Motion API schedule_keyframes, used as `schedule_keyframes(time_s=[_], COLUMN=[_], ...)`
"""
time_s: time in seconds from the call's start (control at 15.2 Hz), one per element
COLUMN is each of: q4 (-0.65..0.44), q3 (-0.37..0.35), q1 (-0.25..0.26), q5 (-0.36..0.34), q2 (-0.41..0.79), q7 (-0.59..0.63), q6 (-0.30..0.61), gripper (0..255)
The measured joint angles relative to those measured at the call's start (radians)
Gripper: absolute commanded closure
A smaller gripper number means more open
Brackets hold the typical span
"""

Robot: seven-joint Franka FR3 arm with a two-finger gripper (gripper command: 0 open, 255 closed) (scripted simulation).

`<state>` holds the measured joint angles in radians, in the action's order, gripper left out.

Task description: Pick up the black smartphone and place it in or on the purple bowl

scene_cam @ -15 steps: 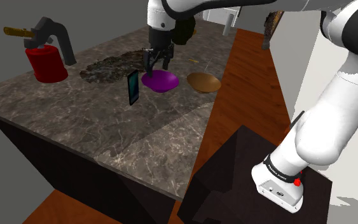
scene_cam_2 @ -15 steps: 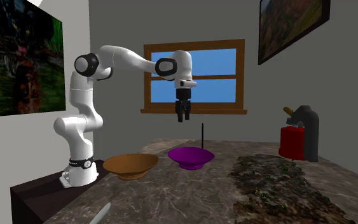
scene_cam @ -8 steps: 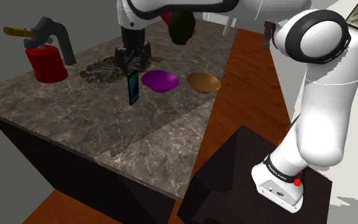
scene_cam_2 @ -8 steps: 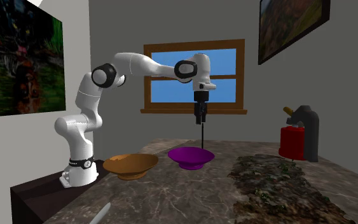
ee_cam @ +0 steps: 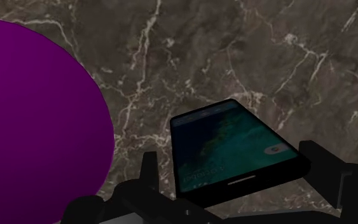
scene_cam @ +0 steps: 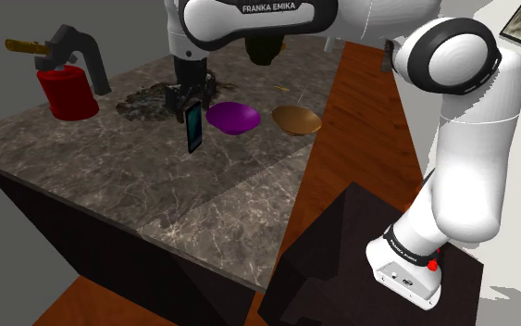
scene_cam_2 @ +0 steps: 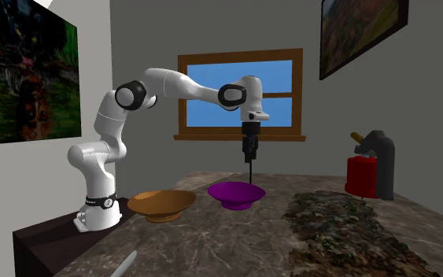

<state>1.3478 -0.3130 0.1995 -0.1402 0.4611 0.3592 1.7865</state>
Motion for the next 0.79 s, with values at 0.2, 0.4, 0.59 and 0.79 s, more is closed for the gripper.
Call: schedule_keyframes(time_s=[0.2,0.4,0.59,0.79], q4=[0.006,0.007,0.007,0.007], q3=[0.0,0.0,0.0,0.0], q1=[0.0,0.0,0.0,0.0], q5=[-0.001,-0.001,-0.001,-0.001], q2=[0.002,0.003,0.002,0.002], q7=[0.001,0.001,0.001,0.001], q6=[0.009,0.01,0.01,0.01], gripper=[0,0,255,255])
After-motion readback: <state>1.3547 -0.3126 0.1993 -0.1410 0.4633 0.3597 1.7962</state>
